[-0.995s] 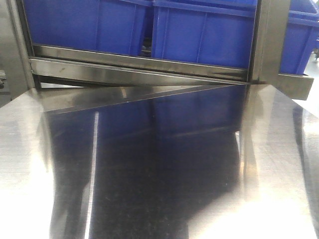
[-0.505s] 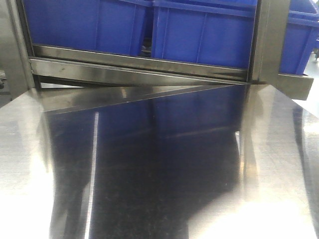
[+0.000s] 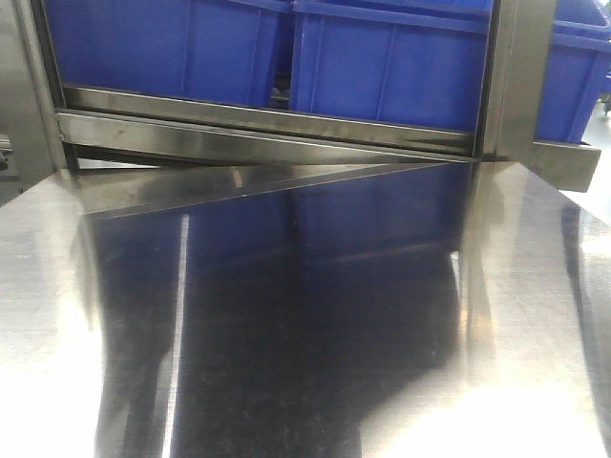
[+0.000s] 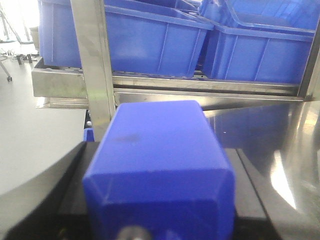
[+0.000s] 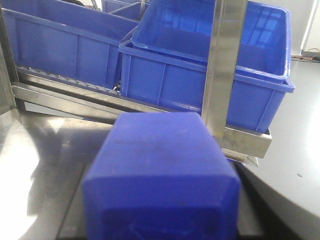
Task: Pick and sort blue part to right shelf
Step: 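Lift the blue part off the table with the right gripper, then drive away from the table holding both blue parts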
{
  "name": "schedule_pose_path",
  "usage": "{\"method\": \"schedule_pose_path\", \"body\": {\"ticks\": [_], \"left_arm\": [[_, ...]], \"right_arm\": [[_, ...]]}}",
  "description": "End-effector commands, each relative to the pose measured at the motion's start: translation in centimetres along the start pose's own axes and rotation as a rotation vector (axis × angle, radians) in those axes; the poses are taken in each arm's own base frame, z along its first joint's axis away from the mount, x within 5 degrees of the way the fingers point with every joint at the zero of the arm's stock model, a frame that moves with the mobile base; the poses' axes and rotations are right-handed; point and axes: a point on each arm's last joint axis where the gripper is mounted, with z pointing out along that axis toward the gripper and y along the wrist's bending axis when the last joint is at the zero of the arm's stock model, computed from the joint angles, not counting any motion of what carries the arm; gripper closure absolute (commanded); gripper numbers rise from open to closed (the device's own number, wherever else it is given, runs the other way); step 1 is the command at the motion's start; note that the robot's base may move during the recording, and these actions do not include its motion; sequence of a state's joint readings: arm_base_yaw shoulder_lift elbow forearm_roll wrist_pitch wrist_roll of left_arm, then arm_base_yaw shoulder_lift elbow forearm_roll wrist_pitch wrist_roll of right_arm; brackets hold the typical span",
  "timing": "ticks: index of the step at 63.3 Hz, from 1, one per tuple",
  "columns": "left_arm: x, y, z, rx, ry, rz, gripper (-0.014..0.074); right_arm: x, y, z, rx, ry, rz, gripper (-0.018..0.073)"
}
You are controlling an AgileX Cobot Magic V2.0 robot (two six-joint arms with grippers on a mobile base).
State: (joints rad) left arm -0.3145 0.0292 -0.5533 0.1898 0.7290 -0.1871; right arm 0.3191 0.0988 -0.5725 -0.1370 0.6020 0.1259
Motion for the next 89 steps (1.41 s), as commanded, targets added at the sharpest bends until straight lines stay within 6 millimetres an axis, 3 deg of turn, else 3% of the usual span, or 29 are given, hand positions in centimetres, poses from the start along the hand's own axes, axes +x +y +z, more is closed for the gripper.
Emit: {"method": "schedule_pose_path", "body": {"ticks": [1,89], "left_arm": [[-1.49,-0.11,-0.19,0.018,-0.096,0.008,0.0263],[-1.49,-0.13,-0.14,0.019,-0.094,0.007,0.0263]], "right_arm": [[-1.55,0.04,-0.11,-0.005,-0.102,-0.023,0.0368],[-1.55,0.04,-0.09,-0.005,-0.101,-0.023,0.0368]]}}
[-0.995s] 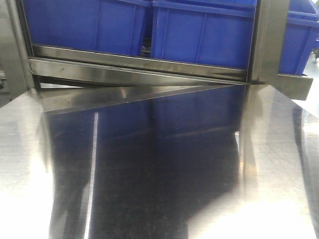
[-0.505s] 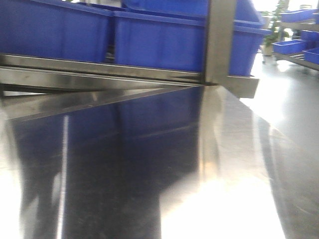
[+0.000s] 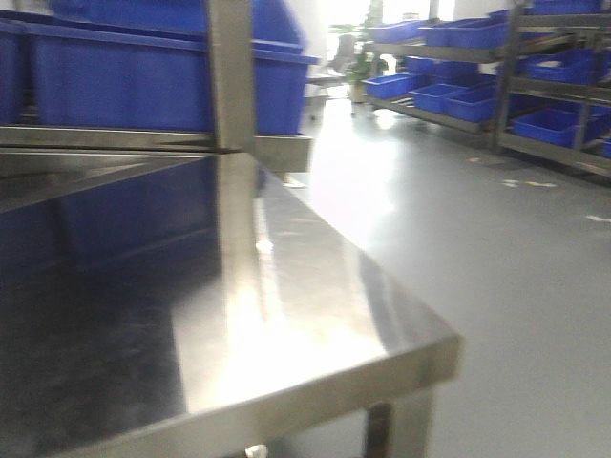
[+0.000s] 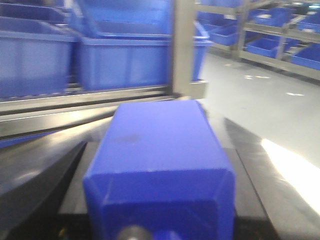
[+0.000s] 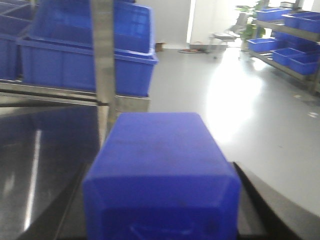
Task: Pick and sort blue part to right shelf
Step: 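Drive away from the table holding both blue parts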
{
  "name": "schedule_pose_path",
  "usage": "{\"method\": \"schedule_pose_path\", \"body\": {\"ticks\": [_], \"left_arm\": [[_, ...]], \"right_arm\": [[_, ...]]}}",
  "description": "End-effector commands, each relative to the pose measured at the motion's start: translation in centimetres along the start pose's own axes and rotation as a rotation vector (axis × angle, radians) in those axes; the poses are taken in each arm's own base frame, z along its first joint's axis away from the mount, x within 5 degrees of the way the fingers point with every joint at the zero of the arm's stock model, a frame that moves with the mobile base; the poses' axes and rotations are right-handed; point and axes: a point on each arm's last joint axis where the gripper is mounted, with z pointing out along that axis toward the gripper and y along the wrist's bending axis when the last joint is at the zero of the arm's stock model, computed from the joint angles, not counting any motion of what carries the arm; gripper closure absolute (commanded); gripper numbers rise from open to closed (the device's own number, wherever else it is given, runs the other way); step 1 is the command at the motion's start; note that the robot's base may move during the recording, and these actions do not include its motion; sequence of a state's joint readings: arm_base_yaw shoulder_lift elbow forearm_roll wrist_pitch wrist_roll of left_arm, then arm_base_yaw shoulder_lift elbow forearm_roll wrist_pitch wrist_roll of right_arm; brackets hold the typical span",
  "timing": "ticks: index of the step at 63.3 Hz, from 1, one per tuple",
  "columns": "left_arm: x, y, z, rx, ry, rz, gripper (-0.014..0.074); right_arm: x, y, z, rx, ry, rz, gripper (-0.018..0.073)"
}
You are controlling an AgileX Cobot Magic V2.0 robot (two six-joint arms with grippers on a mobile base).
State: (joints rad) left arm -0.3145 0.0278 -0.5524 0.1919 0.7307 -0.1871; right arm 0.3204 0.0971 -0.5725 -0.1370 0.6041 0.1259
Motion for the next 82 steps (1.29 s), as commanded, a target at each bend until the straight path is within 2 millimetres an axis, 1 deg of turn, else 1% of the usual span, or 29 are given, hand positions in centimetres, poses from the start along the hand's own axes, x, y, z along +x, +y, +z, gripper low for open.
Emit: {"method": "schedule_pose_path", "body": {"ticks": [1,82], "left_arm": [[-1.53,-0.14,-0.14,0.020,-0.095,0.005,0.0263],[-1.53,-0.14,-0.14,0.020,-0.095,0.005,0.0263]], "right_arm": [[-1.57,0.04,-0.05,-0.004,-0.101,-0.024,0.0368],[-1.57,0.04,-0.05,-0.004,-0.101,-0.024,0.0368]]}}
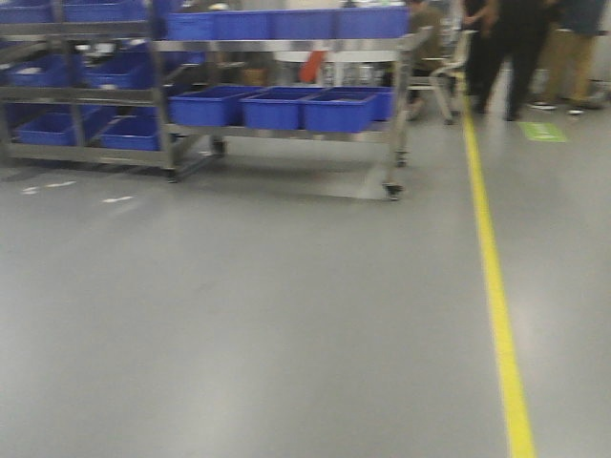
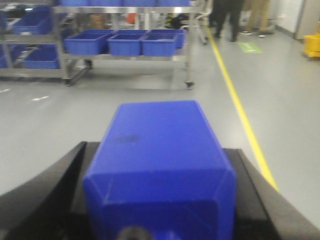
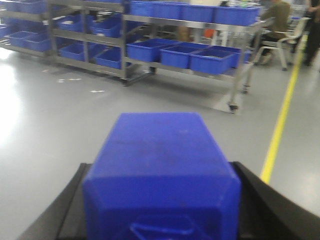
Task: Pick and sort blue part to right shelf
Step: 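Drive away from the table holding both blue parts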
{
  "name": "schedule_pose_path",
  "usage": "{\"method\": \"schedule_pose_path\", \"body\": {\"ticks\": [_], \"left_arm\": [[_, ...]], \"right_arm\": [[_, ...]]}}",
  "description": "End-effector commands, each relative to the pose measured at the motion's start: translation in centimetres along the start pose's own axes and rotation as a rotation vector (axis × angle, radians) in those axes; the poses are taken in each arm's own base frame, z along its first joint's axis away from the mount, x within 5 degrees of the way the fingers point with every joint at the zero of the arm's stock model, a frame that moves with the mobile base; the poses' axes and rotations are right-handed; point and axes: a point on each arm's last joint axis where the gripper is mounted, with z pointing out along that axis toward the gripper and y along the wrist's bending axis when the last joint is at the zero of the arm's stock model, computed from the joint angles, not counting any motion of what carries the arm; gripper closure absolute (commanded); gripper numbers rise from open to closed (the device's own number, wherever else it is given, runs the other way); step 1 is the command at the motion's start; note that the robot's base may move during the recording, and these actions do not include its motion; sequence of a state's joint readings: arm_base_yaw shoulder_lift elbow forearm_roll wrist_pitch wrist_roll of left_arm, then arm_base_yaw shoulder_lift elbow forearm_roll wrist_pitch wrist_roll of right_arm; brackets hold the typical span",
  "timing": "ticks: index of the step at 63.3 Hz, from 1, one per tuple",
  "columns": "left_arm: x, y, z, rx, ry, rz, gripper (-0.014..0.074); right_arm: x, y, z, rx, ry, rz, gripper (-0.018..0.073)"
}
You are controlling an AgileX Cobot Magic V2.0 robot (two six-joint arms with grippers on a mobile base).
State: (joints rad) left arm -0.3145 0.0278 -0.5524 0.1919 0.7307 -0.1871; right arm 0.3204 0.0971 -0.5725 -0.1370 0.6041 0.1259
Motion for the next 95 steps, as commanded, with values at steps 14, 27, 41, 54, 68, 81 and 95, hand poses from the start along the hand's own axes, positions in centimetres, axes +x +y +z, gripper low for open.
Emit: {"method": "schedule_pose_path", "body": {"ticks": [14,27,41,54,68,81,95], "left_arm": [[-1.53,-0.14,-0.14,0.020,-0.095,0.005,0.0263],[-1.53,-0.14,-0.14,0.020,-0.095,0.005,0.0263],[-1.53,-0.14,-0.14,0.020,-0.095,0.005,0.0263],[-1.53,-0.14,-0.14,0.020,-0.095,0.005,0.0263],[-1.53,-0.14,-0.14,0.020,-0.095,0.005,0.0263],[-1.53,-0.14,-0.14,0.020,-0.095,0.005,0.0263],[-1.53,-0.14,-0.14,0.020,-0.095,0.005,0.0263]], "right_arm": [[-1.57,0.04,-0.05,-0.004,-0.101,-0.024,0.0368],[-1.57,0.04,-0.05,-0.004,-0.101,-0.024,0.0368],[-1.57,0.04,-0.05,-0.004,-0.101,-0.024,0.0368],[-1.57,0.04,-0.05,-0.003,-0.102,-0.024,0.0368],[-1.57,0.04,-0.05,-0.001,-0.101,-0.023,0.0368],[-1.57,0.04,-0.05,-0.001,-0.101,-0.023,0.0368],[-1.57,0.04,-0.05,-0.001,-0.101,-0.023,0.0368]]}}
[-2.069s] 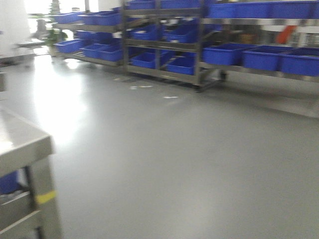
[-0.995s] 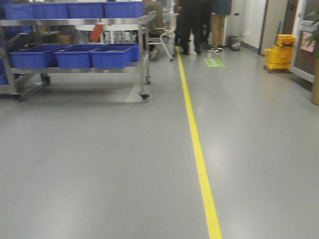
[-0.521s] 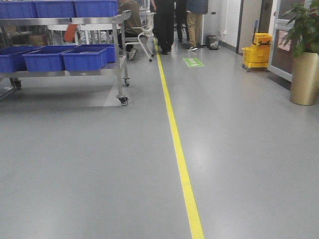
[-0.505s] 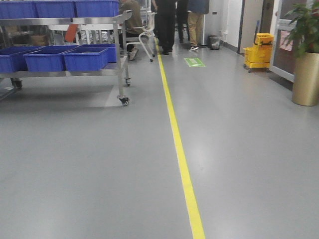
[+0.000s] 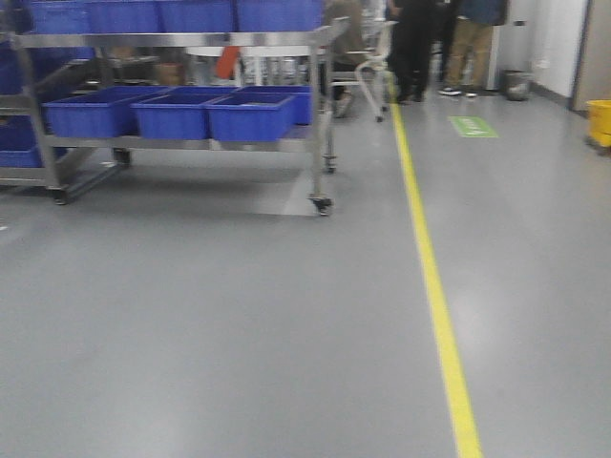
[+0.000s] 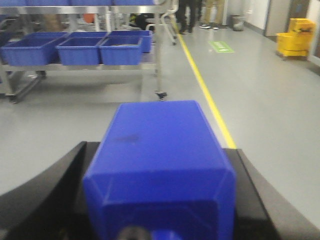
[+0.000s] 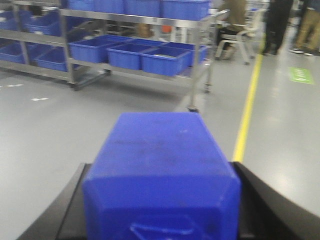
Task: Pick and sort blue part to right shelf
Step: 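Drive away from the table holding both blue parts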
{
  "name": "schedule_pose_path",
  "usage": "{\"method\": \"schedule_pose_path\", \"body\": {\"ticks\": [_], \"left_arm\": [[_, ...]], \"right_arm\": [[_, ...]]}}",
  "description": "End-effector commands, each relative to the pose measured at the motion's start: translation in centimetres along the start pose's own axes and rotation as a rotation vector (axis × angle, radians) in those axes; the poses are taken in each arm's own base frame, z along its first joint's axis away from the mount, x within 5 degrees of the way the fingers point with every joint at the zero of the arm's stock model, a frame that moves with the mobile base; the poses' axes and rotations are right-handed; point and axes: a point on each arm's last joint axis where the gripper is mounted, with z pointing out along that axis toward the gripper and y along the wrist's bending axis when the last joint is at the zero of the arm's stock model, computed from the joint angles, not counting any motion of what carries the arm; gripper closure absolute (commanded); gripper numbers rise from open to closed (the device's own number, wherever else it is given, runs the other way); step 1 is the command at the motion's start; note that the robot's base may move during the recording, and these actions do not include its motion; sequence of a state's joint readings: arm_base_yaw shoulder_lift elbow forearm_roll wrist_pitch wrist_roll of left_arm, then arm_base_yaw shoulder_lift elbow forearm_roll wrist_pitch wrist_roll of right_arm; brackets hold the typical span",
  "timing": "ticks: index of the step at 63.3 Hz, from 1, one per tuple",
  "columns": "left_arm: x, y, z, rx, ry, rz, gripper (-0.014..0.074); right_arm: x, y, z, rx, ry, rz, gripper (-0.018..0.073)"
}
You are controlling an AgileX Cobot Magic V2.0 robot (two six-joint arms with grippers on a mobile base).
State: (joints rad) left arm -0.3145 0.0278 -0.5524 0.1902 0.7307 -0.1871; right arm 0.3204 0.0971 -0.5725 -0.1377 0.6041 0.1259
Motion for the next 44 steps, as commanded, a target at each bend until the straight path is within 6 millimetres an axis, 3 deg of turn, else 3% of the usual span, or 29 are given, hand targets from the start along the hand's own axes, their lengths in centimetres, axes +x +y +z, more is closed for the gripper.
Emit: {"method": "schedule_pose_path", "body": {"ticks": [1,44], "left_arm": [[-1.53,-0.13,-0.14,0.019,-0.095,0.006,0.0263],[-1.53,-0.13,-0.14,0.019,-0.095,0.006,0.0263]], "right_arm": [[-1.57,0.04,-0.05,-0.001,-0.101,-0.022,0.0368],[-1.57,0.04,-0.05,-0.001,-0.101,-0.022,0.0368]]}}
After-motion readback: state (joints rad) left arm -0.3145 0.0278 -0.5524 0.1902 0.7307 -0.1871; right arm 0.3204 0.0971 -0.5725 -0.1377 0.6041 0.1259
